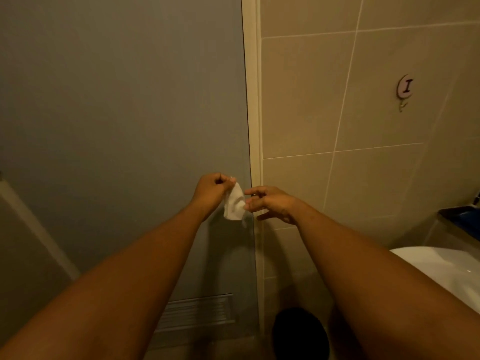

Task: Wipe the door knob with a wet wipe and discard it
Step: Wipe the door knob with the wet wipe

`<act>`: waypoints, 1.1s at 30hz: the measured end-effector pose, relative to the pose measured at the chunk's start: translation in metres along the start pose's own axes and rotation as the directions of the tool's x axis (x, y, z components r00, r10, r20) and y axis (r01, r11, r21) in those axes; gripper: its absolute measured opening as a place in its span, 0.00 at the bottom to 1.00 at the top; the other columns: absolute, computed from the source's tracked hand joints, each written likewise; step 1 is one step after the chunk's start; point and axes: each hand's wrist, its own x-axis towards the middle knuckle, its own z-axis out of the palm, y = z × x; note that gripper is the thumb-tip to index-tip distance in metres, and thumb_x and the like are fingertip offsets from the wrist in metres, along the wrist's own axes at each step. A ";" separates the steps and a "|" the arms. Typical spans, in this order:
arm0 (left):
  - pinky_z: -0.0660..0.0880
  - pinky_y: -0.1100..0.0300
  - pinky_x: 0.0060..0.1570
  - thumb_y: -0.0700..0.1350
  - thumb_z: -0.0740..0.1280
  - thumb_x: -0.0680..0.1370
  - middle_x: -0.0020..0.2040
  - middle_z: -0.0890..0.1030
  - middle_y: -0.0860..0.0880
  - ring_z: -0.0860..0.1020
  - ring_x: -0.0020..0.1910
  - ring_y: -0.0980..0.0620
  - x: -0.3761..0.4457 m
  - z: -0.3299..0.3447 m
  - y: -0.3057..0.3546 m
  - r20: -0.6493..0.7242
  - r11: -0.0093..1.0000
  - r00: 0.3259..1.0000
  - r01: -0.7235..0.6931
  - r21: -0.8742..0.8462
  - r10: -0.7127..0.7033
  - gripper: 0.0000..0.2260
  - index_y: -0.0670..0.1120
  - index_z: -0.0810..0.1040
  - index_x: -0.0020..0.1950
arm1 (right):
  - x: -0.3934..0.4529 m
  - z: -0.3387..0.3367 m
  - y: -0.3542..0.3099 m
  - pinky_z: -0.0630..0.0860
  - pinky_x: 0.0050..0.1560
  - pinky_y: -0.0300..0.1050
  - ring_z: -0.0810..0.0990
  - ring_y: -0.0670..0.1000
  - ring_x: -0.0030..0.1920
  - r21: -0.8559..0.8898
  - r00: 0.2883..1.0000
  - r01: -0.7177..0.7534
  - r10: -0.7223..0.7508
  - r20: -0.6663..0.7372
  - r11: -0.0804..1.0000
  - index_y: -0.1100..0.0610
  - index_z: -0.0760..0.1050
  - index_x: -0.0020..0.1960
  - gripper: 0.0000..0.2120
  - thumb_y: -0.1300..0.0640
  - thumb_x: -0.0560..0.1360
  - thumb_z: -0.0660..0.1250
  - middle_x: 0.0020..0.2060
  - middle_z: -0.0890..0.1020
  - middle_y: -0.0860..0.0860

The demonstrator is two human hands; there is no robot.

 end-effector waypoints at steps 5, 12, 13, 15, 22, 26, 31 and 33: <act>0.75 0.60 0.43 0.46 0.65 0.79 0.42 0.80 0.48 0.77 0.41 0.52 0.020 0.002 -0.011 0.070 0.998 0.997 -0.010 0.066 0.006 0.07 0.45 0.81 0.47 | 0.034 0.002 0.008 0.72 0.51 0.45 0.75 0.49 0.57 -0.032 0.998 0.008 -0.005 0.070 0.999 0.51 0.73 0.65 0.28 0.69 0.69 0.69 0.60 0.77 0.48; 0.74 0.59 0.44 0.44 0.62 0.81 0.45 0.80 0.49 0.76 0.45 0.50 0.035 -0.008 -0.031 0.124 0.991 0.991 0.036 0.126 -0.052 0.06 0.47 0.79 0.49 | 0.061 0.001 0.021 0.77 0.57 0.57 0.78 0.58 0.58 0.150 0.970 -0.055 0.017 0.242 0.987 0.54 0.75 0.62 0.21 0.68 0.72 0.67 0.55 0.81 0.55; 0.75 0.58 0.45 0.45 0.62 0.81 0.47 0.80 0.48 0.77 0.46 0.50 0.037 -0.007 -0.032 0.130 0.991 0.989 0.047 0.128 -0.064 0.07 0.47 0.79 0.51 | 0.063 0.001 0.024 0.76 0.58 0.58 0.79 0.58 0.58 0.176 0.960 -0.074 0.022 0.280 0.982 0.54 0.76 0.62 0.18 0.66 0.73 0.66 0.55 0.81 0.57; 0.76 0.52 0.52 0.45 0.62 0.81 0.52 0.81 0.46 0.78 0.50 0.47 0.040 -0.005 -0.034 0.145 0.990 0.985 0.072 0.119 -0.089 0.08 0.47 0.80 0.55 | 0.065 0.001 0.031 0.79 0.54 0.56 0.79 0.58 0.56 0.220 0.942 -0.115 0.036 0.333 0.969 0.56 0.77 0.61 0.16 0.63 0.74 0.66 0.54 0.81 0.57; 0.75 0.62 0.40 0.45 0.63 0.80 0.47 0.82 0.53 0.79 0.45 0.55 0.045 -0.006 -0.050 0.084 0.996 0.993 0.085 0.034 -0.088 0.07 0.49 0.81 0.50 | 0.069 -0.005 0.043 0.81 0.51 0.50 0.83 0.56 0.52 0.162 0.949 -0.196 0.146 0.279 0.967 0.62 0.79 0.52 0.11 0.58 0.72 0.72 0.49 0.84 0.57; 0.76 0.62 0.38 0.44 0.64 0.80 0.44 0.81 0.51 0.79 0.43 0.54 0.049 -0.010 -0.061 -0.029 0.994 0.994 0.108 0.008 -0.107 0.06 0.47 0.80 0.51 | 0.071 -0.007 0.042 0.81 0.54 0.53 0.83 0.57 0.54 0.194 0.986 -0.162 0.152 0.066 0.967 0.62 0.79 0.54 0.13 0.58 0.72 0.73 0.51 0.84 0.58; 0.77 0.57 0.34 0.46 0.65 0.79 0.50 0.82 0.43 0.81 0.46 0.42 0.051 -0.002 -0.077 -0.154 0.983 0.971 0.183 -0.024 -0.184 0.09 0.42 0.81 0.53 | 0.079 -0.001 0.036 0.81 0.39 0.45 0.83 0.53 0.45 0.124 0.963 -0.058 0.088 -0.255 0.991 0.62 0.77 0.59 0.19 0.54 0.72 0.73 0.50 0.83 0.56; 0.77 0.55 0.38 0.46 0.65 0.79 0.50 0.82 0.42 0.81 0.48 0.41 0.052 0.003 -0.086 -0.187 0.979 0.961 0.198 -0.042 -0.202 0.09 0.42 0.81 0.51 | 0.086 0.002 0.037 0.81 0.43 0.47 0.82 0.54 0.47 0.024 0.929 -0.050 0.056 -0.366 0.998 0.62 0.76 0.62 0.22 0.52 0.72 0.73 0.54 0.82 0.57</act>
